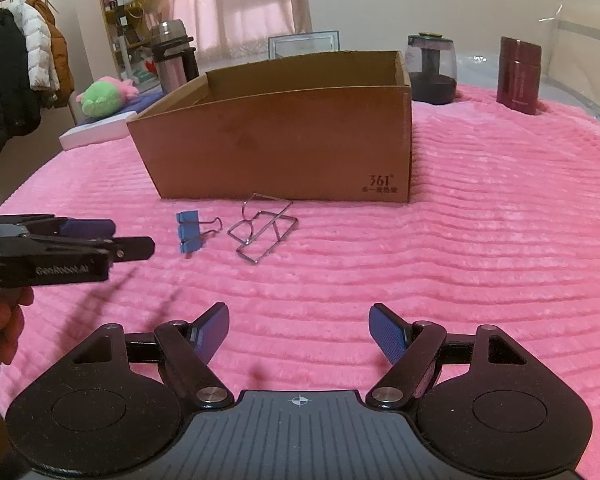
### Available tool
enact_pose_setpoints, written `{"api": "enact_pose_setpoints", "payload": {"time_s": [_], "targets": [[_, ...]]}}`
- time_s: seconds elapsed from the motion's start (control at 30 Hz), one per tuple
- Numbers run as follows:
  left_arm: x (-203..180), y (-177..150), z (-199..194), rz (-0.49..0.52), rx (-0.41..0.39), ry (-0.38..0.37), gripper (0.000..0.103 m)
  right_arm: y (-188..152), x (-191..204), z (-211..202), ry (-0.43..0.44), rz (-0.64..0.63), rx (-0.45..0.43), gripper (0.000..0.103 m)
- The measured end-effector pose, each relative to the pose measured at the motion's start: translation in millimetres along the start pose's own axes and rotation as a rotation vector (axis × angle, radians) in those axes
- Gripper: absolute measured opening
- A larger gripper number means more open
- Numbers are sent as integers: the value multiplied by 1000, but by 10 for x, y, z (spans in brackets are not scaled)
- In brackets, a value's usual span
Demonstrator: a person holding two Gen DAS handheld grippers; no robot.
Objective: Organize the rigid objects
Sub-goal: 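Grasp the blue binder clip with the left tool while the right tool approaches the wire holder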
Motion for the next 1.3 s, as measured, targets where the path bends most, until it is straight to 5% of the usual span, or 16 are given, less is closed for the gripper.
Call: {"api": "enact_pose_setpoints", "payload": {"time_s": [0.5,0.63,0.83,1.03,1.3], "targets": [[-40,134,530,257,36,-42,37,72,30,443,0,-3,43,74],[-41,184,612,282,30,-75,24,71,35,525,-2,5,54,74],[83,126,619,258,43,-93,19,51,83,608,-4,0,72,74],[334,24,451,131,24,-95,20,60,135,632,-3,1,74,74],[547,-129,213,39,-14,-22,25,68,232,629,-1,-7,70,74]]}}
Point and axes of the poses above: each gripper's, at about its wrist camera, not at the fingertips, and z roughly the way its jaws point, x to its left, y to its top, the point moved 3 cm from there along z, roughly the way its jaws point, and after that the axes turned 9 degrees about -y, right-handed, at the moved point
